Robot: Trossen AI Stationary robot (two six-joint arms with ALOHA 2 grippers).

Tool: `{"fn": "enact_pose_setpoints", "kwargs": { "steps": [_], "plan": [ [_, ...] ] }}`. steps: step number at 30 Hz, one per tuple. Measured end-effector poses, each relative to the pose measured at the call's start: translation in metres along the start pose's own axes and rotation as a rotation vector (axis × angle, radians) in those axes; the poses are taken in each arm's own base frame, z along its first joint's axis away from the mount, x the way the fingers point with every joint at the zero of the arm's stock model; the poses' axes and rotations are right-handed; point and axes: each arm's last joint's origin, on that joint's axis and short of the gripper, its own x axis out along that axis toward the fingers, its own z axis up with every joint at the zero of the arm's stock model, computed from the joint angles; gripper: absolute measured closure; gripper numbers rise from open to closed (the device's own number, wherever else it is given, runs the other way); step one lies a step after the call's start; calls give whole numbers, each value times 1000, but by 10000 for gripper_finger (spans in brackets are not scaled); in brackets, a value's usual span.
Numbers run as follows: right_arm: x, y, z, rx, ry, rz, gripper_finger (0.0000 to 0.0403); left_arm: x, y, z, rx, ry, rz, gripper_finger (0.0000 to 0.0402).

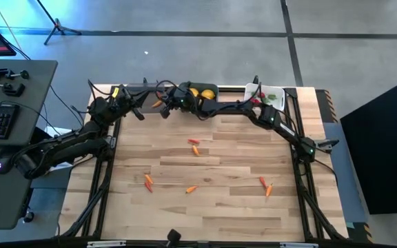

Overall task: Sort produce into baskets
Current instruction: Put the orange chili pepper into the transparent black bin, then put the yellow chili pepper into the transparent black bin

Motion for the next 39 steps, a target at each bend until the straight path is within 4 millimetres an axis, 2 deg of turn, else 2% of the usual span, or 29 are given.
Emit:
{"fn": "enact_pose_setpoints", "kwargs": {
  "steps": [3,6,10,20,23,25,27,31,32,35,39],
  "plan": [
    [3,-2,-3,16,-7,25,390,0,0,0,0,0,1,401],
    [9,-1,-15,24,-3,39,388,0,0,0,1,0,2,401],
    [11,-1,-22,66,14,39,369,0,0,0,0,0,4,401],
    [11,-1,-20,57,-7,46,230,0,0,0,19,5,13,401],
    [6,1,-11,26,9,95,207,0,0,-1,33,11,13,401],
    [-1,2,2,-27,8,88,215,0,0,-1,44,12,13,401],
    [-9,6,13,-88,19,45,247,0,0,-1,52,11,12,401],
    [-16,17,15,-188,43,23,365,-1,-1,1,72,3,-4,401],
    [-17,22,13,-207,47,33,383,-1,-1,1,76,1,-5,401],
    [-19,31,11,-217,55,44,388,-3,-1,2,89,3,-6,401],
    [-22,25,-14,-189,47,39,400,-5,-1,0,91,33,-3,401]
  ]
}}
